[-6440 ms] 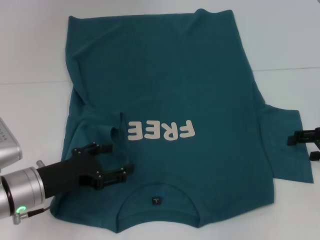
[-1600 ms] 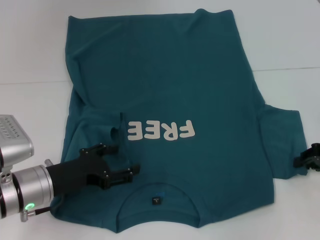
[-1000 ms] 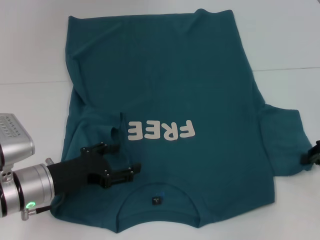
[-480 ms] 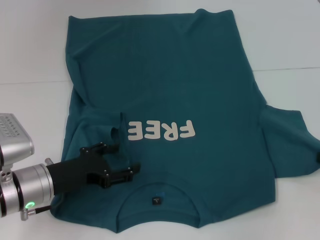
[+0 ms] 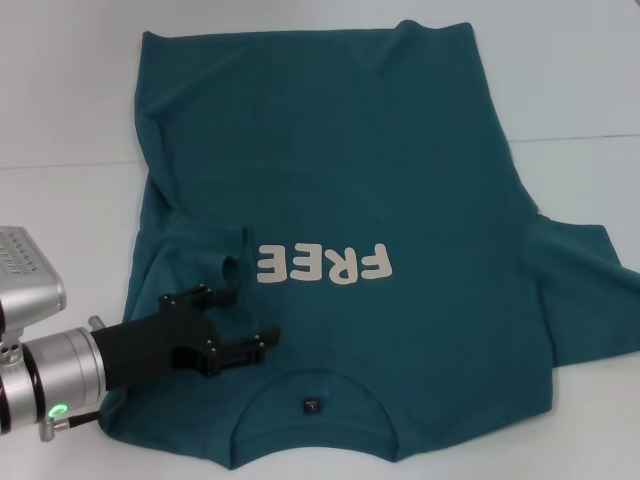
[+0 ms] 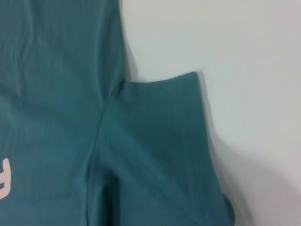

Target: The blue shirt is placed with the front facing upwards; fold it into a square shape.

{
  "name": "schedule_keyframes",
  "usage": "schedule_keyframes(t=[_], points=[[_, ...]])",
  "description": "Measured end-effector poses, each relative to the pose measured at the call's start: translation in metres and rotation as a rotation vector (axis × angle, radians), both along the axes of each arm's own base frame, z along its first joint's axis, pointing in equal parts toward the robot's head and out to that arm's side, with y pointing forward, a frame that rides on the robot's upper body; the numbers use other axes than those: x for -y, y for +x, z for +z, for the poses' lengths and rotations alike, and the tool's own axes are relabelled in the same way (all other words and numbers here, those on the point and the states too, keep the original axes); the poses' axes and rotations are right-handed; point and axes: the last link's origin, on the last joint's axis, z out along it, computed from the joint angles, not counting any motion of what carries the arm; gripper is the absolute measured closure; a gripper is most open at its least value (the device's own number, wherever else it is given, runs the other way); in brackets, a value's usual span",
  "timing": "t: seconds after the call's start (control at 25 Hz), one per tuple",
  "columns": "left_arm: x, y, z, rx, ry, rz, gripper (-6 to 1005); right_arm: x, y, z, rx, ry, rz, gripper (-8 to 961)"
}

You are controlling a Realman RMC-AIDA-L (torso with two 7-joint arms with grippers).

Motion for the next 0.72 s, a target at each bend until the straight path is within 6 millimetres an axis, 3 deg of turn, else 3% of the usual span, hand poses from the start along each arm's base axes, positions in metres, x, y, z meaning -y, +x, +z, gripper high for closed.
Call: schedule_keyframes(t=[0.72], points=[[-0.001, 0.001, 0.0, 0.001, -0.002, -0.006, 122, -0.019, -0.018, 0.022, 0.044, 0.039, 0.056, 932]])
